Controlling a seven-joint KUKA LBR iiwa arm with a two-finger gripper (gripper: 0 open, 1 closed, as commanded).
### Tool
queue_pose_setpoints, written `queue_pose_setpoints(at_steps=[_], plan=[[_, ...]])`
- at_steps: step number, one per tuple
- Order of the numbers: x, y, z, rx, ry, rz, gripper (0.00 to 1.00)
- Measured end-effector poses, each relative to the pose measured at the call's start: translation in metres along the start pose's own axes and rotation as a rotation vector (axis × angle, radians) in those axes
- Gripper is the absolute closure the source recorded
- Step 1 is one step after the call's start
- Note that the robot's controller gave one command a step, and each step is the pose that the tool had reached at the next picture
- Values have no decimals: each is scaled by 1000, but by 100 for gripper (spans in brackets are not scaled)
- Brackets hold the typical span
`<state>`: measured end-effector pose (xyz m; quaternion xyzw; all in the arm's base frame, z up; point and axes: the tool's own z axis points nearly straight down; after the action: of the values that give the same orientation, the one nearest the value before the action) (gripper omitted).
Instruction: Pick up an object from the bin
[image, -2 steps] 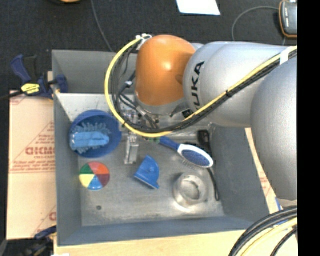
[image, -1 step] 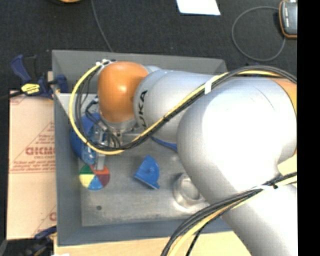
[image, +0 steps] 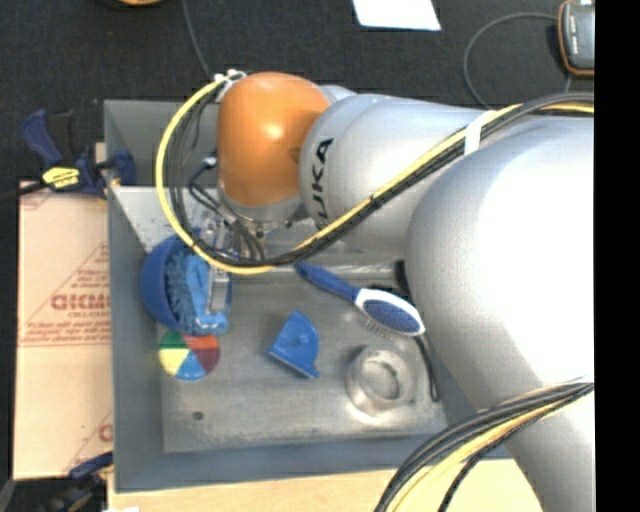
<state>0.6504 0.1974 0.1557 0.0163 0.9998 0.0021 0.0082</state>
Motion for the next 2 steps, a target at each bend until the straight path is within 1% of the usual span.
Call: queue_pose_setpoints(at_steps=[1, 2], plan=[[4, 33, 54, 18, 23, 21, 0], [-2, 29, 81, 12, 1, 92, 0]])
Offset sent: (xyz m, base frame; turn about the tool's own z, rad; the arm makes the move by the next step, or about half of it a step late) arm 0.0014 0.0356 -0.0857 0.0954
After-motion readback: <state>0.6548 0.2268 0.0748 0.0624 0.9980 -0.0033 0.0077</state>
